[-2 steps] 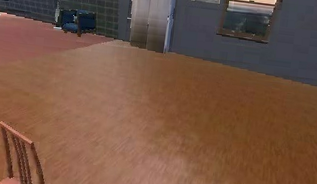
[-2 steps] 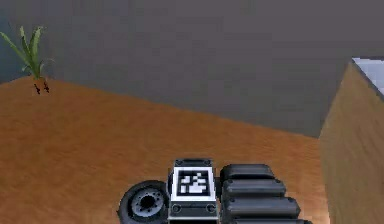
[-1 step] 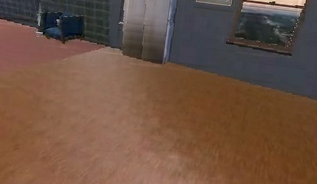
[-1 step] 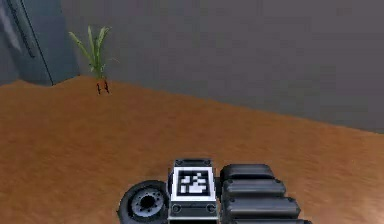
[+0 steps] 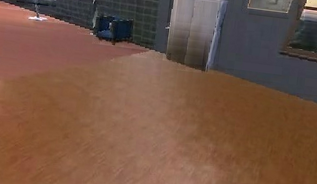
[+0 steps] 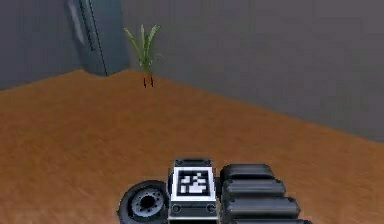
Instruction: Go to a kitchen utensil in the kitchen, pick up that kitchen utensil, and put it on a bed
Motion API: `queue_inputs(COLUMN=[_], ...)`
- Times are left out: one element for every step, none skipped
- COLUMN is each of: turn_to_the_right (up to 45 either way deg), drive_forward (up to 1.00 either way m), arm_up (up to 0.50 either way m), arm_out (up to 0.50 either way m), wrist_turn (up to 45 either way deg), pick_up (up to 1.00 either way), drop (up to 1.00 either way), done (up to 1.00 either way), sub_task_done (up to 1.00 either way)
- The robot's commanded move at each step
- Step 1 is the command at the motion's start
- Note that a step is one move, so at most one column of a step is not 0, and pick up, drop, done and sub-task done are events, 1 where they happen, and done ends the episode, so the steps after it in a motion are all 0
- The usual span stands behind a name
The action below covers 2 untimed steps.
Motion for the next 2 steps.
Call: queue_inputs(turn_to_the_right=[0.0, -45.0], drive_forward=[0.1, 0.0], arm_up=[0.0, 0.0], arm_out=[0.0, 0.0], wrist_turn=[0.0, 0.0], pick_up=[0.0, 0.0], drop=[0.0, 0.0], done=[0.0, 0.0], sub_task_done=[0.0, 0.0])
